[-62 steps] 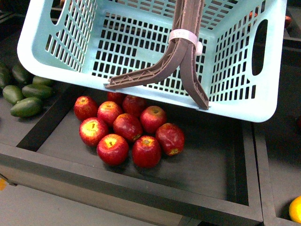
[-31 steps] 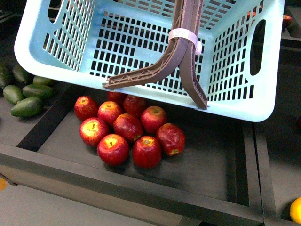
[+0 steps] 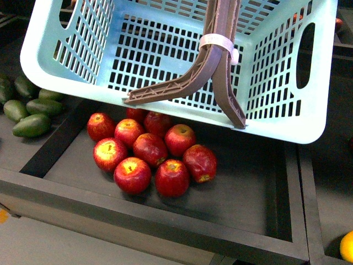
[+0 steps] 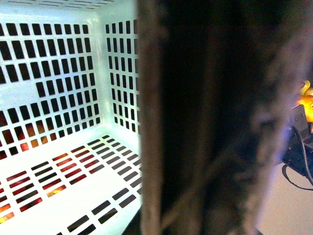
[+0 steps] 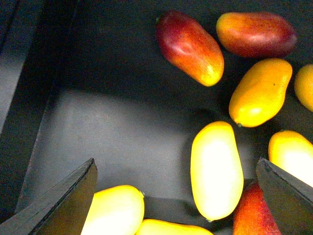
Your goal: Pick mango and avocado into basket
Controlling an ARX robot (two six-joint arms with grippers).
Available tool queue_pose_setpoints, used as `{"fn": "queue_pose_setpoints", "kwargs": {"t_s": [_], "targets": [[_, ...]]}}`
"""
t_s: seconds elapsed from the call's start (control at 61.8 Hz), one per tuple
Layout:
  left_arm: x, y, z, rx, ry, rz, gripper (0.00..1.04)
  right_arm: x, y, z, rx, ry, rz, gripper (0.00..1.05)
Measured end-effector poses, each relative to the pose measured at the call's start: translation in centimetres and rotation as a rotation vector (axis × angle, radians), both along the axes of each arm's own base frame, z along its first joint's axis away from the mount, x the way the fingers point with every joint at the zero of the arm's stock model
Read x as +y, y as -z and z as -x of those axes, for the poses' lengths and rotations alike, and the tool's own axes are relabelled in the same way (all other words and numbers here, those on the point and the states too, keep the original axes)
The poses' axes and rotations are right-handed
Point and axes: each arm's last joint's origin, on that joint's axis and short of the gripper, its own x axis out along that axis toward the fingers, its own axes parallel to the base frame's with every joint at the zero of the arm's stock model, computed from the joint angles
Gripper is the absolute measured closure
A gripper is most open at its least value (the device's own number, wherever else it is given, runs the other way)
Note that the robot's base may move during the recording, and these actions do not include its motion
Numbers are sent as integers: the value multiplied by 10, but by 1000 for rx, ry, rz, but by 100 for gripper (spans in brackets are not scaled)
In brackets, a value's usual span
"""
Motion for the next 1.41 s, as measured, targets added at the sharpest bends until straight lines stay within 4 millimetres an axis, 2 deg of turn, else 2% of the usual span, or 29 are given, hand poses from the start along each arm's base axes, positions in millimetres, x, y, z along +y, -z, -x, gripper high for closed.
{"fn": "queue_pose_setpoints", "kwargs": {"t_s": [0.421,0.728,1.052,1.197,1.408], "targets": [[0,0,0,0,0,0,100,12,55,24,133,5,-52,7],[0,0,0,0,0,0,100,20,86,36,199,-19,-65,7],[0,0,0,0,0,1,100,27,100,22,189,-32,-95,7],[0,0,0,0,0,0,100,35,109,25,231,-31,-139,7],[0,0,0,0,0,0,100,34,112,22,240,-18,-154,7]]}}
